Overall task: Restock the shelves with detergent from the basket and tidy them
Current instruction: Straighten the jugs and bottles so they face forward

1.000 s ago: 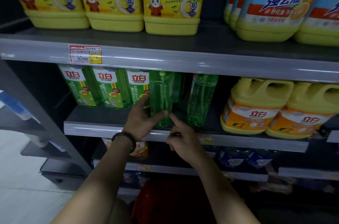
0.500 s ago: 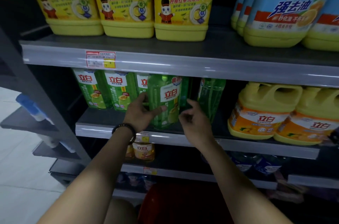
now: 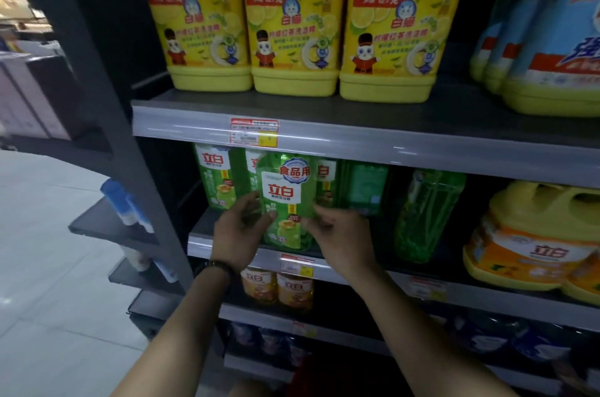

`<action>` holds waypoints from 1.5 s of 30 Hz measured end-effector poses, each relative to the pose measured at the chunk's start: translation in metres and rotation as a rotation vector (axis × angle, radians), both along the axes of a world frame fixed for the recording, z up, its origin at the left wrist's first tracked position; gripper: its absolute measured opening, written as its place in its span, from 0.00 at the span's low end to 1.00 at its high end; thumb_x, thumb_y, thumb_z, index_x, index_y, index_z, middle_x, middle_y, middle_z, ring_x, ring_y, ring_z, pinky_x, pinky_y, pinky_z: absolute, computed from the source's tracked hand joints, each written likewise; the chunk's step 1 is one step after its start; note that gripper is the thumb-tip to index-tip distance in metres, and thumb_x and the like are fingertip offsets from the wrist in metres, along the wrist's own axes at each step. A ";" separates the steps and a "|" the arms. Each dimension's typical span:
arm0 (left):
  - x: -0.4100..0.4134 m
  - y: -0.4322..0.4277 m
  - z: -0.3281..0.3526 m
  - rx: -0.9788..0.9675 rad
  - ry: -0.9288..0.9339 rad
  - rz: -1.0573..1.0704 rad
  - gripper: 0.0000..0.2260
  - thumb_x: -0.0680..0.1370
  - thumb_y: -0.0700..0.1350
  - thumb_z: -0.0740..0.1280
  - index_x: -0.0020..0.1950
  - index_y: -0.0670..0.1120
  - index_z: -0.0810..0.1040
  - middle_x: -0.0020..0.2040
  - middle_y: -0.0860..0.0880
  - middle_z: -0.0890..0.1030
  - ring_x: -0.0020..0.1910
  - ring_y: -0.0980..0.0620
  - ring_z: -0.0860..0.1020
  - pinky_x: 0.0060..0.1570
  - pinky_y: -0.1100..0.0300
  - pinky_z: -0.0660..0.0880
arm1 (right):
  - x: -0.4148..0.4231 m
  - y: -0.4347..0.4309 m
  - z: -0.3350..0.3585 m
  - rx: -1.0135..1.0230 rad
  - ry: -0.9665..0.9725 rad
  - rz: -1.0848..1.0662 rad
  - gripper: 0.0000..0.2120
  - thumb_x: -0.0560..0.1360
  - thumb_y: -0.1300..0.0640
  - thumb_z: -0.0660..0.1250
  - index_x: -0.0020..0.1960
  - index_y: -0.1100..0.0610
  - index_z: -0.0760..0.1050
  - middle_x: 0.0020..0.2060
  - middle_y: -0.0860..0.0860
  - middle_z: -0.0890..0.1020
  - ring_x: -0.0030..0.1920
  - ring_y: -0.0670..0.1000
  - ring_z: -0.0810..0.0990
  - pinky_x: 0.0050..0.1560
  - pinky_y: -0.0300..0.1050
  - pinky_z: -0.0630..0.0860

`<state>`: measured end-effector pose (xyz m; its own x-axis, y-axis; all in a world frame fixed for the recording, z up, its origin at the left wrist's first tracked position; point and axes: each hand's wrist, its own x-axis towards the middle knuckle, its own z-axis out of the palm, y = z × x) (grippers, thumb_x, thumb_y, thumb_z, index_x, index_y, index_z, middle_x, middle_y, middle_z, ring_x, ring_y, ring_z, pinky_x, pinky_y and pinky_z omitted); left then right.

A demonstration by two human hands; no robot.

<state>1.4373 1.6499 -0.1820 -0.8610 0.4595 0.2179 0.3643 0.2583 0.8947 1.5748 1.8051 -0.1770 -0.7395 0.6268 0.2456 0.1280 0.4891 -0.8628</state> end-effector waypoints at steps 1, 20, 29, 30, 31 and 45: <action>0.001 -0.004 -0.003 0.023 0.030 0.017 0.21 0.77 0.52 0.77 0.69 0.52 0.80 0.59 0.56 0.85 0.58 0.58 0.83 0.56 0.62 0.79 | -0.008 -0.007 0.001 -0.009 0.005 0.006 0.20 0.78 0.51 0.77 0.69 0.51 0.83 0.57 0.45 0.88 0.53 0.36 0.86 0.58 0.42 0.85; -0.043 -0.044 -0.028 0.078 0.121 0.442 0.36 0.76 0.46 0.78 0.81 0.53 0.67 0.66 0.44 0.77 0.67 0.48 0.75 0.65 0.57 0.72 | -0.120 -0.073 -0.015 -0.145 -0.160 0.254 0.31 0.84 0.70 0.60 0.83 0.51 0.62 0.76 0.57 0.75 0.66 0.47 0.79 0.62 0.40 0.76; -0.044 -0.052 -0.028 0.035 0.140 0.460 0.30 0.79 0.45 0.71 0.80 0.56 0.68 0.69 0.52 0.82 0.65 0.50 0.81 0.62 0.59 0.77 | -0.124 -0.083 -0.013 -0.077 -0.209 0.313 0.33 0.86 0.67 0.60 0.86 0.48 0.53 0.79 0.55 0.71 0.73 0.54 0.77 0.65 0.37 0.72; -0.042 -0.052 -0.028 0.041 0.126 0.455 0.30 0.79 0.43 0.69 0.81 0.56 0.67 0.68 0.52 0.83 0.64 0.50 0.82 0.61 0.60 0.76 | -0.125 -0.085 -0.012 -0.051 -0.237 0.326 0.34 0.86 0.68 0.59 0.86 0.48 0.52 0.80 0.55 0.70 0.72 0.55 0.77 0.64 0.39 0.74; -0.041 -0.053 -0.027 0.040 0.120 0.442 0.31 0.79 0.42 0.68 0.81 0.56 0.66 0.68 0.52 0.83 0.63 0.50 0.82 0.60 0.61 0.76 | -0.127 -0.086 -0.012 -0.025 -0.254 0.339 0.35 0.86 0.68 0.58 0.86 0.47 0.50 0.80 0.55 0.69 0.72 0.56 0.77 0.65 0.42 0.77; -0.004 -0.051 -0.009 0.049 0.078 0.366 0.25 0.78 0.38 0.71 0.74 0.49 0.73 0.70 0.45 0.74 0.63 0.46 0.77 0.63 0.53 0.75 | -0.047 -0.066 0.013 -0.182 -0.089 0.230 0.26 0.85 0.61 0.66 0.81 0.50 0.69 0.71 0.53 0.79 0.68 0.50 0.79 0.67 0.44 0.76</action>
